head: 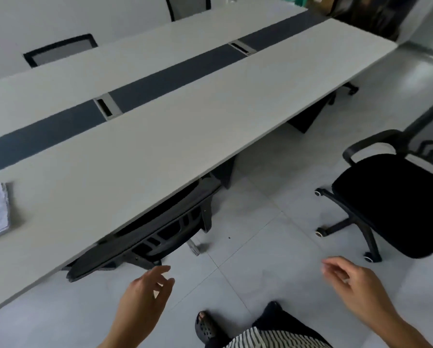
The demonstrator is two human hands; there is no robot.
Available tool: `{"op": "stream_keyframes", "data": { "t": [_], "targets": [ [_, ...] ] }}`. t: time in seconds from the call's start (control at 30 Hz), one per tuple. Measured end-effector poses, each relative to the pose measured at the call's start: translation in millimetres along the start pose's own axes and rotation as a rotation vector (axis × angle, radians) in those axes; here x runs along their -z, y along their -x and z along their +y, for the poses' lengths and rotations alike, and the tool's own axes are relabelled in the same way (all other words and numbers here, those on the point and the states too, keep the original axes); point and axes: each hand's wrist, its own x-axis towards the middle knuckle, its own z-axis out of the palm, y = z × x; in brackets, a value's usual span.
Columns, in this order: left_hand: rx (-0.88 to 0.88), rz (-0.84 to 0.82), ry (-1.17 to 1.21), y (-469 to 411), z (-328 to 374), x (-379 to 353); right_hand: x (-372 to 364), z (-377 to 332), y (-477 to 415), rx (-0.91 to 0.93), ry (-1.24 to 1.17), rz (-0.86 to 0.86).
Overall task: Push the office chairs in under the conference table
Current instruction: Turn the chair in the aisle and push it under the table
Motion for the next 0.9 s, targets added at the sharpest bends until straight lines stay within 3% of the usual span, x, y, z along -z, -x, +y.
{"op": "stream_keyframes", "data": {
  "t": [0.23, 0.53, 0.9],
  "targets": [
    [-0.137, -0.153, -0.074, -46.0, 98.4, -43.7, 69.4, 75.0, 24.2, -0.188, -0.187, 0.148],
    [-0.425, -0.354, -0.036, -105.0, 264.3, -136.0, 151.5, 182.3, 11.7, -0.44, -0.221, 0.327],
    [-0.481, -0.488, -0.105, -241.3, 396.7, -207.1, 212.4, 237.3, -76.2, -0.64, -0.4, 0.495]
  ]
}}
